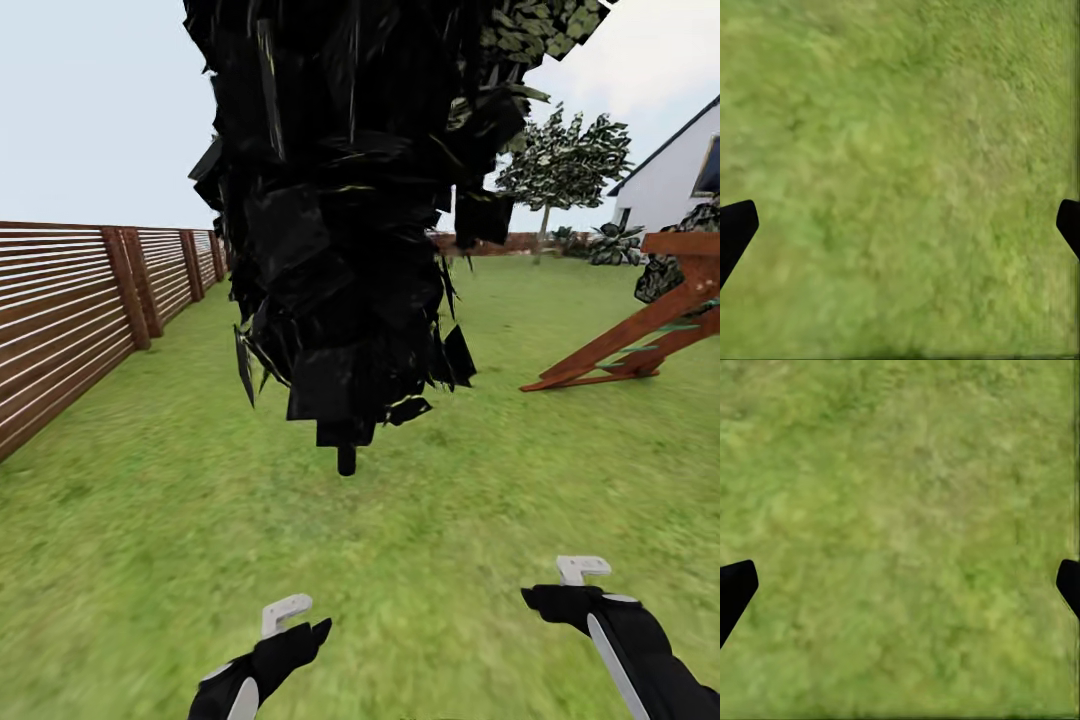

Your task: Take the three Easter eggs out of the wicker basket on the lawn in the garden, then place them on the lawn next to a single tree (choose any tree) so that all three eggs are next to the same tree and none are left in the basket.

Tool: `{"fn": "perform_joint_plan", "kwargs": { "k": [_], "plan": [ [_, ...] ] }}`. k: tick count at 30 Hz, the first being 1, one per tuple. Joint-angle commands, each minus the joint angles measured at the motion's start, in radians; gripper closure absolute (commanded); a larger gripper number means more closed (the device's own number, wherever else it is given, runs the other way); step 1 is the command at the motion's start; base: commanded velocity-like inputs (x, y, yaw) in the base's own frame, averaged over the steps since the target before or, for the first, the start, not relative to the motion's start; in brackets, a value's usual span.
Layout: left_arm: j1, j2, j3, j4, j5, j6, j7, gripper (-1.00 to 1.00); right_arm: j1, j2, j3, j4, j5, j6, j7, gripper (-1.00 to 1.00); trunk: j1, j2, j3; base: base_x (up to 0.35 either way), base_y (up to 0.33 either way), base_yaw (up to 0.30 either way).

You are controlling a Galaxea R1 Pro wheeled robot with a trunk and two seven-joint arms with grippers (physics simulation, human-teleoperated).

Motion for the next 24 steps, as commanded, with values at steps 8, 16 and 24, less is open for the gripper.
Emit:
{"fn": "perform_joint_plan", "kwargs": {
  "k": [8,16,24],
  "plan": [
    [0.000,0.000,0.001,0.006,0.006,0.007,-0.002,-1.00,-0.001,0.000,-0.001,0.000,-0.008,0.004,0.000,-1.00,0.000,-0.001,-0.001,0.015,-0.325,-0.268],
    [0.000,0.000,0.001,0.011,0.007,0.010,-0.004,-1.00,-0.001,0.000,-0.001,0.000,-0.007,0.004,0.000,-1.00,0.000,-0.001,-0.001,0.127,-0.323,-0.268],
    [0.000,0.000,0.001,0.018,0.008,0.011,-0.005,-1.00,-0.001,0.000,-0.001,0.000,-0.008,0.004,0.000,-1.00,0.000,-0.001,-0.001,0.175,-0.311,-0.268]
  ]
}}
